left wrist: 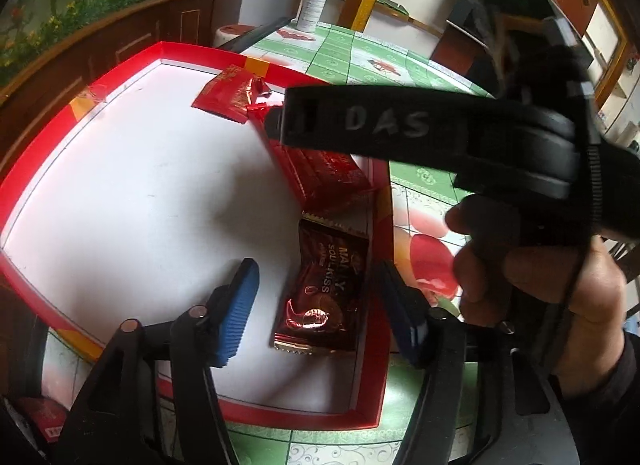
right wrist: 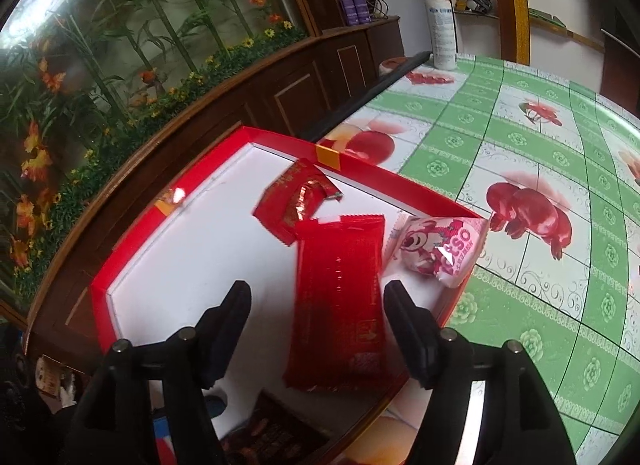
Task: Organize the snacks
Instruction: 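Open the left tool to drop the dark packet while the right tool drops the red packet into the tray, then move both open tools back over the remaining snacks on the table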
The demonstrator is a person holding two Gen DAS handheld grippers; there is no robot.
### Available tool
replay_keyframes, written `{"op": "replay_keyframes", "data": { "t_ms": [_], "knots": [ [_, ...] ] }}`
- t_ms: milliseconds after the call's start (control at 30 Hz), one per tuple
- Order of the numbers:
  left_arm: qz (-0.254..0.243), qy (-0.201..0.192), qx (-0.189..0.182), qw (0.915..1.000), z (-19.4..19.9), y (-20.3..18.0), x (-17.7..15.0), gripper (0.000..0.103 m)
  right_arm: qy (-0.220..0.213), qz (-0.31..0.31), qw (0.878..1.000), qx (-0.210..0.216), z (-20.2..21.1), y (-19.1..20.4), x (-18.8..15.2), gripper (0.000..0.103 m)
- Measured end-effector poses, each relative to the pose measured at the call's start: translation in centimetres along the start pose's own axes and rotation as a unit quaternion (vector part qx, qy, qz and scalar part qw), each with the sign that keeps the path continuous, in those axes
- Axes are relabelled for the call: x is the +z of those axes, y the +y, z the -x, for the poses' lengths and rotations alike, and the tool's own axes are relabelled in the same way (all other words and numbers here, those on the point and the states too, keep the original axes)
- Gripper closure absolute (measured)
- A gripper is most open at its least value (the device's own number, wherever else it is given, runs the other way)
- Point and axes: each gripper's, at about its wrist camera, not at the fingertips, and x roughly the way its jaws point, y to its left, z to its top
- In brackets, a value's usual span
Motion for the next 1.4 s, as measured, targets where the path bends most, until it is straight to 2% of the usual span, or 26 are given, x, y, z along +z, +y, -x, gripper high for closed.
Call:
{"op": "replay_keyframes", "data": {
  "t_ms": [133, 233, 467, 733, 900, 1133, 1400],
  "knots": [
    [0.012, 0.000, 0.007, 0.9999, 0.4, 0.4, -0.3, 0.040, -0.022, -0.011, 1.000, 0.008, 1.9, 0.3, -0.2, 0.016],
    [0.016, -0.006, 0.015, 0.9997, 0.8, 0.5, -0.5, 0.040, -0.043, -0.021, 0.999, 0.013, 3.4, 0.6, -0.4, 0.011],
    [0.021, -0.007, 0.022, 0.9995, 1.3, 0.3, -1.0, 0.040, -0.060, -0.020, 0.998, 0.010, 5.6, 1.7, -1.5, 0.011],
    [0.028, -0.008, 0.029, 0.9992, 1.9, 0.3, -1.2, 0.040, -0.063, -0.032, 0.997, -0.007, 6.9, 1.0, -3.0, 0.010],
    [0.034, -0.012, 0.028, 0.9989, 2.4, 0.3, -1.3, 0.040, -0.076, -0.084, 0.993, -0.020, 8.4, -0.5, -4.9, 0.002],
    [0.037, -0.017, 0.027, 0.9988, 2.5, 0.2, -1.2, 0.040, -0.093, -0.141, 0.985, -0.033, 11.0, -3.0, -8.2, 0.001],
    [0.029, -0.018, 0.027, 0.9991, 2.7, -1.0, -1.2, 0.040, -0.081, -0.164, 0.982, -0.052, 12.4, -4.5, -10.0, 0.000]
  ]
}}
